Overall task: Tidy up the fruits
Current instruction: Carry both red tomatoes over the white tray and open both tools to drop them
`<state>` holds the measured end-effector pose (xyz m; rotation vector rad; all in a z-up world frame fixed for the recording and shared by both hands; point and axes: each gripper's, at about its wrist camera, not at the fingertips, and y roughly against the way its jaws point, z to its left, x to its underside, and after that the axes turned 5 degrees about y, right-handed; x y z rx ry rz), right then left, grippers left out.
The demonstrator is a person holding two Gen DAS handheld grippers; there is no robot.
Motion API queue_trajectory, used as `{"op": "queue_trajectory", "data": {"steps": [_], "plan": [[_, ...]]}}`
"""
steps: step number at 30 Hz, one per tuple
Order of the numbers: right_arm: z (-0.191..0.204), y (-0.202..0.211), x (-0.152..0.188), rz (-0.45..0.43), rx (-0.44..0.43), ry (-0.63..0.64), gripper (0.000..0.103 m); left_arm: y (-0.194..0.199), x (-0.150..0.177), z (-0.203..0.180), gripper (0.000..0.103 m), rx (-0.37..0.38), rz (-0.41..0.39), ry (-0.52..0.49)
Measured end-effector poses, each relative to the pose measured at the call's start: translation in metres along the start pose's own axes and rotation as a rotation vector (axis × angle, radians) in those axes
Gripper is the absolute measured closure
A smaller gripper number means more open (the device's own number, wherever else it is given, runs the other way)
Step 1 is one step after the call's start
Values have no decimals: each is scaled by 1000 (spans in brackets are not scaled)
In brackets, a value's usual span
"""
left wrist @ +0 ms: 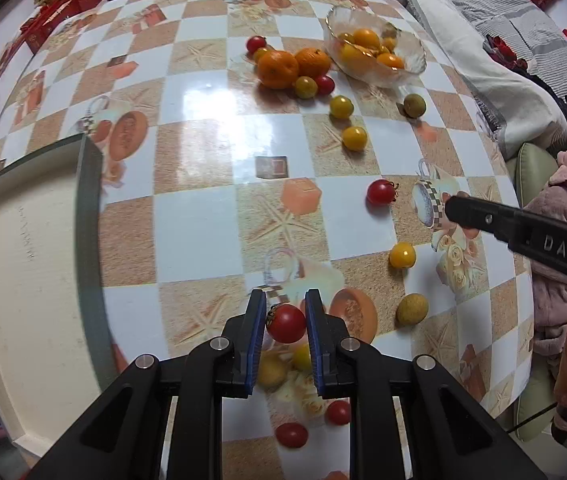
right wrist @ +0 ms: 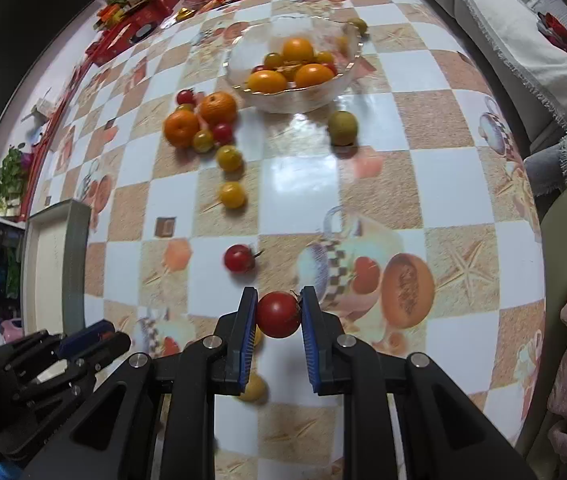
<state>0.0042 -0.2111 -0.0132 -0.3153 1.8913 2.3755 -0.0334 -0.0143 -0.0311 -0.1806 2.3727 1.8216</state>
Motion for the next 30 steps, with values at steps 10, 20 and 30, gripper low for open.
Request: {"op": "queue_trajectory", "data": {"steps": [10, 20, 30], "plan": [[78, 8, 8, 33, -35, 93, 79, 48, 6, 58, 81, -69, 62, 116], [173, -9, -3, 69, -93, 229, 79, 85, 23, 143, 81, -169, -83, 181], [265, -58, -4, 169, -164, 336, 79, 63, 40, 212, 81, -244, -19, 246]]}}
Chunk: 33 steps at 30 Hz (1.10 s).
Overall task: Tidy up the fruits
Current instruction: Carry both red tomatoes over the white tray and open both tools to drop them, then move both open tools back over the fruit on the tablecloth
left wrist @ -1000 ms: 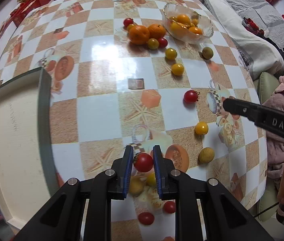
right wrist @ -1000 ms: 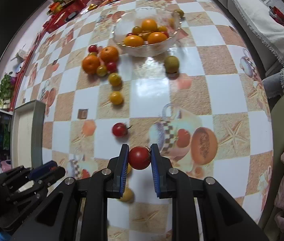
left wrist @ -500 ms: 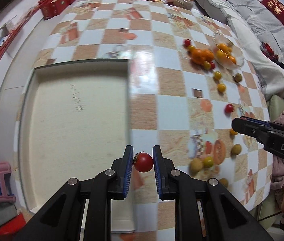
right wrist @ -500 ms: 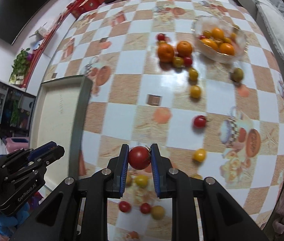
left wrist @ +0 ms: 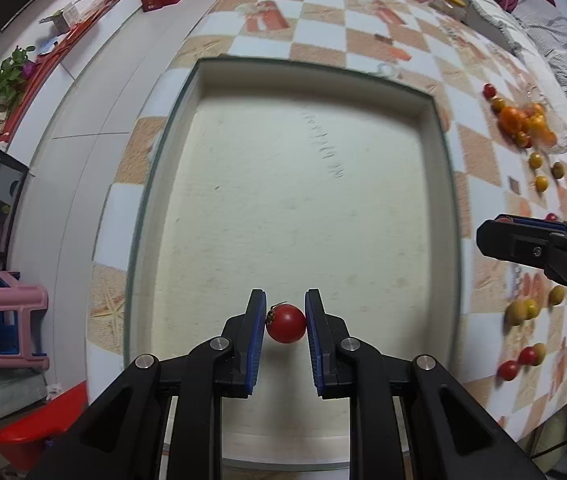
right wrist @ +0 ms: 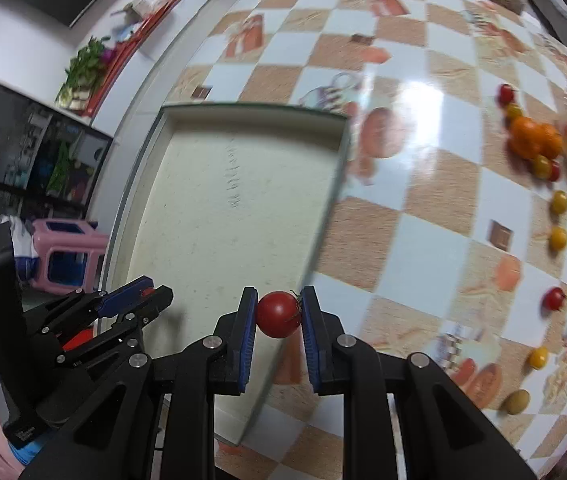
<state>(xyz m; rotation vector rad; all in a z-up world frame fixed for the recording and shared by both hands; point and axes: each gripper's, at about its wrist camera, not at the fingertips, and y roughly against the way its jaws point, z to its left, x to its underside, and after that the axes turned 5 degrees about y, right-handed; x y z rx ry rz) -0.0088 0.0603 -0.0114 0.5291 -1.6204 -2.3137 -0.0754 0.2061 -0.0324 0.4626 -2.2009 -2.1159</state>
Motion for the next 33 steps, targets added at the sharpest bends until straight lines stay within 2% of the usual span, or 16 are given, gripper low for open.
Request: {"op": "queue_trajectory", "data": {"steps": [6, 14, 15, 16, 17, 18, 19, 21, 23, 24, 28, 33], "plan": [[26, -33, -15, 58, 11, 64, 79, -14, 3, 16, 81, -19, 19, 3], [39, -65, -29, 125, 55, 128, 76, -26, 13, 11, 80, -15, 38, -36], [39, -67, -29, 133, 58, 131, 73, -26, 15, 10, 79, -16, 41, -38], [39, -69, -29, 140, 64, 133, 63, -26, 15, 10, 64, -15, 40, -39], [40, -71, -29, 144, 68, 134, 51, -26, 16, 9, 32, -23, 40, -38], [41, -72, -30, 149, 72, 137, 47, -24, 17, 9, 20, -35, 24, -32], [42, -73, -30, 150, 77, 142, 41, -20, 23, 7, 15, -45, -11, -26], [43, -74, -31, 155, 79, 146, 36, -17, 24, 6, 16, -44, -8, -28], [43, -76, -32, 164, 45, 142, 21, -19, 25, 7, 16, -53, 10, -28], [44, -76, -33, 166, 27, 139, 18, -19, 26, 7, 16, -56, 16, -29], [50, -65, -37, 115, 34, 126, 2, -16, 26, 5, 15, -59, 36, -22], [39, -42, -37, 71, -1, 82, 1, -12, 35, 10, 15, -67, 47, -17]]}}
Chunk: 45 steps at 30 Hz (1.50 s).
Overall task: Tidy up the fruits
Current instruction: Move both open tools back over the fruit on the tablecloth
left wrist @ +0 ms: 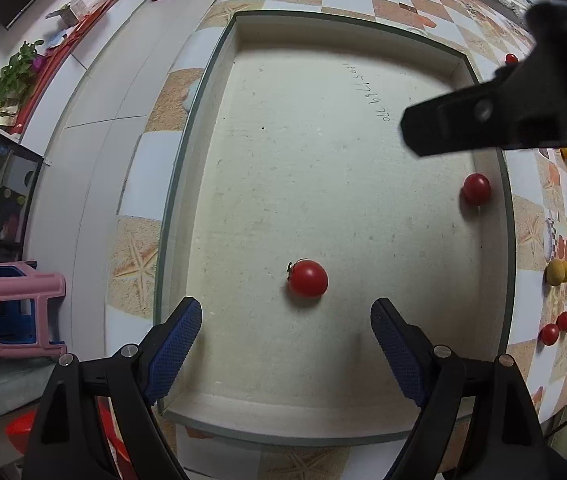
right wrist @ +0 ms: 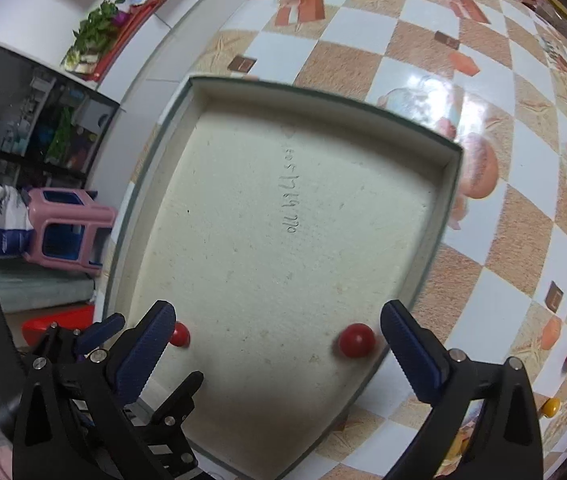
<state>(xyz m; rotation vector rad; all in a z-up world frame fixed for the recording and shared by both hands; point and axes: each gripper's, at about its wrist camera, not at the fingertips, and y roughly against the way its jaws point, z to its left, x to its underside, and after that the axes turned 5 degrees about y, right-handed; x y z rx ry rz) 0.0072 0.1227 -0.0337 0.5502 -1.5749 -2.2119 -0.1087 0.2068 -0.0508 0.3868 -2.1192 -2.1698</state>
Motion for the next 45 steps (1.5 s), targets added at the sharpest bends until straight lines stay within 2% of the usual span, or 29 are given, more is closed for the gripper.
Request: {"op": "queue_trajectory", "data": {"steps": [6, 10, 21, 27, 31, 38, 40, 45], "plan": [[-35, 31, 17, -46, 31, -85, 0, 14, 1, -16, 15, -3, -1, -50], [-68, 49, 41, -59, 56, -170, 0, 26, 2, -42, 15, 2, -14, -106], [-155, 76, 141, -65, 132, -416, 0, 47, -5, -112, 15, 76, -52, -262], [-193, 85, 199, -45, 188, -525, 0, 37, -8, -146, 15, 114, -36, -336], [-206, 82, 224, -21, 208, -552, 1, 24, -6, -176, 15, 118, -22, -405], [-216, 76, 237, -12, 234, -535, 1, 4, 2, -205, 15, 95, -20, -484], [-217, 73, 236, -12, 235, -520, 1, -2, 3, -206, 15, 84, -13, -487], [-218, 67, 222, -18, 234, -461, 1, -4, 4, -204, 15, 110, -2, -485]]}}
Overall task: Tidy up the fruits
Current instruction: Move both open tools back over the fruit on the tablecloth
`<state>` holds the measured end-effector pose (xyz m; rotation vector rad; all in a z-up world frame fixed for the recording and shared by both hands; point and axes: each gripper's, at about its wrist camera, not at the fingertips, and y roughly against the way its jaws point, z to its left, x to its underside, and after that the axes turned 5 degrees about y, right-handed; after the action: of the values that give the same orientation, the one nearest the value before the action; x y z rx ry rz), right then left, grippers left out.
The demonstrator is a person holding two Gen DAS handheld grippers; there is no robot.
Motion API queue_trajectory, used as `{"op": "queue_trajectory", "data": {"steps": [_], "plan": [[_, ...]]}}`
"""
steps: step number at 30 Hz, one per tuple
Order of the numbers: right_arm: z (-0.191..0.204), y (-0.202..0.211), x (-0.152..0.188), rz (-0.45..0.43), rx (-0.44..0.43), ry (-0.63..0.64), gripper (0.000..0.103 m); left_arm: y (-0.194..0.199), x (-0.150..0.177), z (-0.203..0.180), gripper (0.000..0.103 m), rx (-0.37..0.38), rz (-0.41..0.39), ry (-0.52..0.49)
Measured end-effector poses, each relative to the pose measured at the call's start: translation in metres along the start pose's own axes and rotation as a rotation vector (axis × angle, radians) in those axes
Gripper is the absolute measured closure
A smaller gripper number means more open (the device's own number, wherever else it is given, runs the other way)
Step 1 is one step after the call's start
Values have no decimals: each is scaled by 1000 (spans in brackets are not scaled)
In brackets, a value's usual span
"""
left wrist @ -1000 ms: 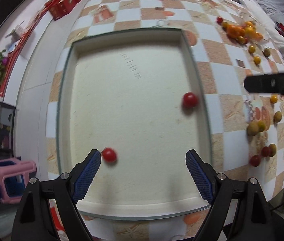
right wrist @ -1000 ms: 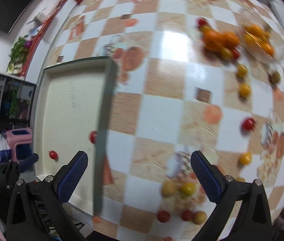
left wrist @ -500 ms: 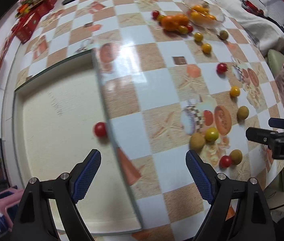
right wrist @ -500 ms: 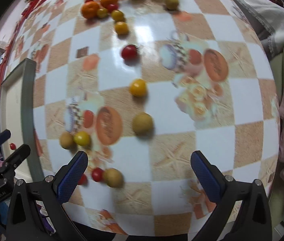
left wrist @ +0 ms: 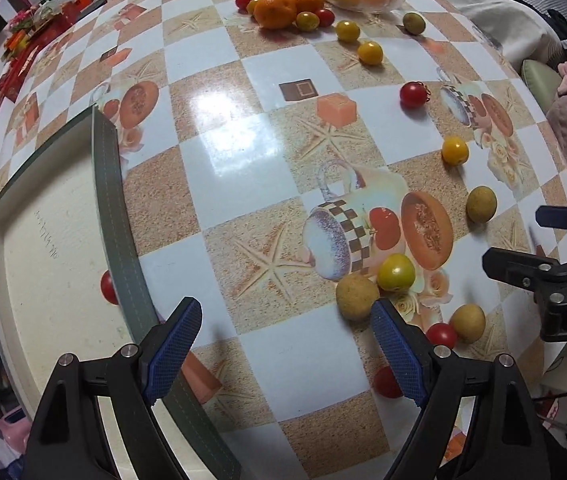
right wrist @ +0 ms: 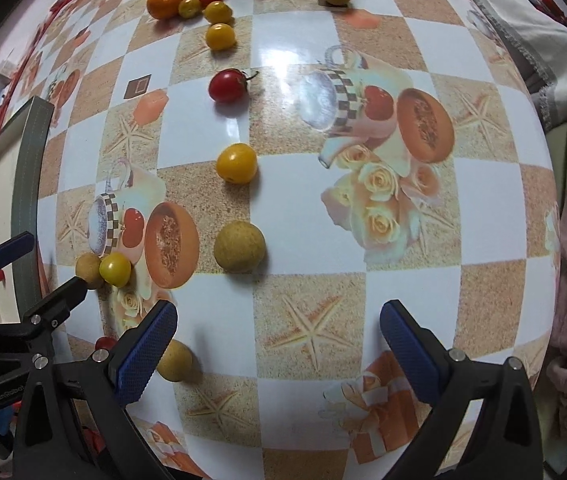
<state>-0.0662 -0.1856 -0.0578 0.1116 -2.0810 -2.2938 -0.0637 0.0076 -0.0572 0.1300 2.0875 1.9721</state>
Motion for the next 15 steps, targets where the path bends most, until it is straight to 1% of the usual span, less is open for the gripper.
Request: {"op": "queue_trajectory", "data": {"steps": [2, 6, 9, 12, 14, 15], "plan": [[2, -1, 0, -3, 5, 21, 3, 2, 2, -3, 15, -21, 4, -9], [5, 2, 0, -8, -5, 15, 5, 11, 9, -8, 15, -7, -7, -30], [3, 0, 1, -7, -7, 18, 7, 4, 10, -12, 15, -27, -3, -48], [1, -7, -4, -7, -9, 25, 15, -4, 4, -15, 16, -37, 0, -31], [-2, -14, -9, -12, -10, 33, 21, -8, 3, -13, 16, -44, 3, -25], [1, -16, -11, -15, -3, 38, 22, -9, 0, -12, 16, -45, 6, -22]]}}
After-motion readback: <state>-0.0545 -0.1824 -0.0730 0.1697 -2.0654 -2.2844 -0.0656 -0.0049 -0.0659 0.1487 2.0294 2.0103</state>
